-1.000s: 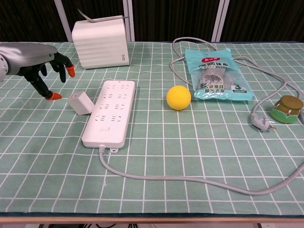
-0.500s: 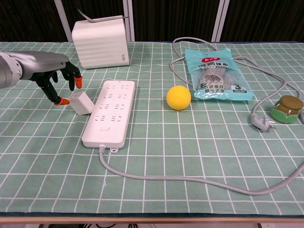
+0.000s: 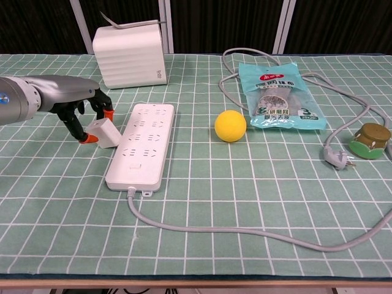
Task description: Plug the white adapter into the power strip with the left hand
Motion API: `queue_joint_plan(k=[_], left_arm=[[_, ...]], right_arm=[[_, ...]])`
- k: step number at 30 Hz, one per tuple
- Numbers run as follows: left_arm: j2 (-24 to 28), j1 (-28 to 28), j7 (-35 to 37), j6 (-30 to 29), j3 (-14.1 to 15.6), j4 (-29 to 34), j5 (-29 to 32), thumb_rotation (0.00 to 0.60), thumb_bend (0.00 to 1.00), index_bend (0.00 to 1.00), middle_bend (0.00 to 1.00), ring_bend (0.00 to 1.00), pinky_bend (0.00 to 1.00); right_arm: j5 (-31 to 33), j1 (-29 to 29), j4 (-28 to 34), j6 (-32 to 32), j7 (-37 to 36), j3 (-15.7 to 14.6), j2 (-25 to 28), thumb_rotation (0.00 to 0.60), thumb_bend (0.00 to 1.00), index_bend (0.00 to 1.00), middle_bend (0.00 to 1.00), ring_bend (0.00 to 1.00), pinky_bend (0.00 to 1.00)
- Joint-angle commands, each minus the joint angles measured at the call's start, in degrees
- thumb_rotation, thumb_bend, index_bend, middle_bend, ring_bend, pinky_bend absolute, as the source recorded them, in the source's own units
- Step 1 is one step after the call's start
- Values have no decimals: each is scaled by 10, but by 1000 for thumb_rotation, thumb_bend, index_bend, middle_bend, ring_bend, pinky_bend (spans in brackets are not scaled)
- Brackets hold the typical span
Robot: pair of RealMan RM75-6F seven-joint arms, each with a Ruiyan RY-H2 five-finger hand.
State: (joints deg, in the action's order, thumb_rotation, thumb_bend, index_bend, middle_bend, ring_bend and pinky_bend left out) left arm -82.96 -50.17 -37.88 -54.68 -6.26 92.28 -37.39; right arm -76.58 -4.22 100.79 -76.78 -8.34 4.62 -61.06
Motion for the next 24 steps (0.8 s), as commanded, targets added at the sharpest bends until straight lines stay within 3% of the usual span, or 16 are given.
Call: queue_joint_plan(k=[1,9,17,24], left_arm=[[-1,-1,1,-2,1,0,-1,600,264,410,406,197,267],[-5,1,6,-7,6,-7,1,600,271,436,432,205,273],[-32,7,27,-18,4,-31,-21,600,433,579,585,288,353],[-30,13,32,-53,-5,-20,-62,600,488,626,638,300,354]], right_arm=[[0,0,0,0,0,0,0,600,340,0,0,0,0],[0,0,1,0,0,0,0,600,341,0,0,0,0],[-1,1,2,-1,0,-1,0,600,340,0,0,0,0],[-1,1,2,-1,-2,0,1,600,340,0,0,0,0]])
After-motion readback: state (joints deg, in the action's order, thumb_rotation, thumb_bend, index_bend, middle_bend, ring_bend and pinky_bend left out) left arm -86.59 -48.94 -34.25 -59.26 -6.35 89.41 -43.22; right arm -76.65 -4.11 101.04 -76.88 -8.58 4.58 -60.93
